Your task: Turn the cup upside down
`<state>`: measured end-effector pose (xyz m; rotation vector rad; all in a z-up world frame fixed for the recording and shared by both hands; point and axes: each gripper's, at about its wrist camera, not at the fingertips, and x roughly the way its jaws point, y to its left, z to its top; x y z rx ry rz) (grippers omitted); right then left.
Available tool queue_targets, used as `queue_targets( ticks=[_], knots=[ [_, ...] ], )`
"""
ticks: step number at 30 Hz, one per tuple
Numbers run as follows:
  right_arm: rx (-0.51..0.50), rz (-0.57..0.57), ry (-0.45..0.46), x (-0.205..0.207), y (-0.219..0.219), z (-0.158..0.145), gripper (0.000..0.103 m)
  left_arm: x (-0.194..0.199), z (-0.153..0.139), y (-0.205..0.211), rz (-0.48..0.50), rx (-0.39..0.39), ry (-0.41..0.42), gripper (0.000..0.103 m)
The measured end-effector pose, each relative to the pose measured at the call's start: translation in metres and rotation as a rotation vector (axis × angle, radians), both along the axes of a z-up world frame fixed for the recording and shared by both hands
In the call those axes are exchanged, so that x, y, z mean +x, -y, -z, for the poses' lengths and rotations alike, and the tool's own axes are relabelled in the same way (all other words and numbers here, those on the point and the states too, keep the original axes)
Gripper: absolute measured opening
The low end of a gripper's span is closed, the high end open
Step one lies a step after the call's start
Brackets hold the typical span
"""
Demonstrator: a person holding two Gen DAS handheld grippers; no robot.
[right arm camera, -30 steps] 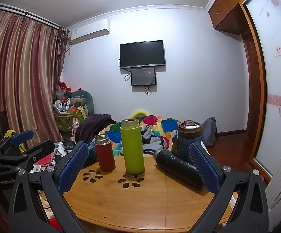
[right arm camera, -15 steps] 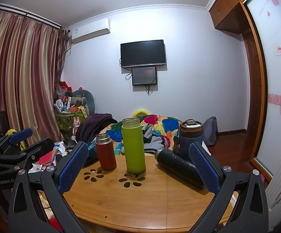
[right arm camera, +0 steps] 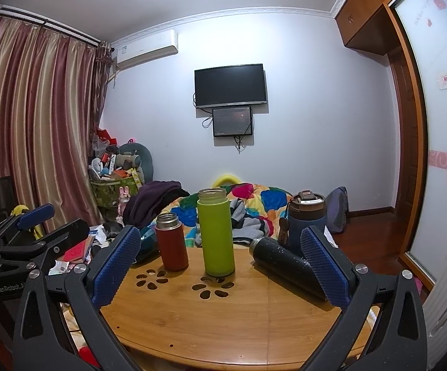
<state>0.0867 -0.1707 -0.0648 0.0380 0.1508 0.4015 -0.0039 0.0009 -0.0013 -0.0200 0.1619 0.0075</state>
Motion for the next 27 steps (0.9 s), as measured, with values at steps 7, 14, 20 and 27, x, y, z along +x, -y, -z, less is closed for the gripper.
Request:
queue_targets(
  ticks=[7, 14, 20, 27],
  knots=[
    [0.0, -0.001, 0.001, 0.0001, -0.0003, -0.0007, 0.103, -0.0003, -0.0001, -0.0005, -0.001, -0.003, 0.0, 0.103],
    [0.001, -0.001, 0.001, 0.0001, -0.0009, -0.001, 0.103, -0.001, 0.0002, -0.0013, 0.0, -0.003, 0.003, 0.103],
    [0.001, -0.002, 0.0, 0.0001, -0.0009, -0.0011, 0.103, -0.0024, -0.0004, -0.0007, 0.002, 0.0, 0.007, 0.103],
    [0.001, -0.001, 0.001, 0.0001, -0.0013, -0.0015, 0.103, -0.0028, 0.0002, -0.0008, 0.002, 0.001, 0.008, 0.103]
  ],
)
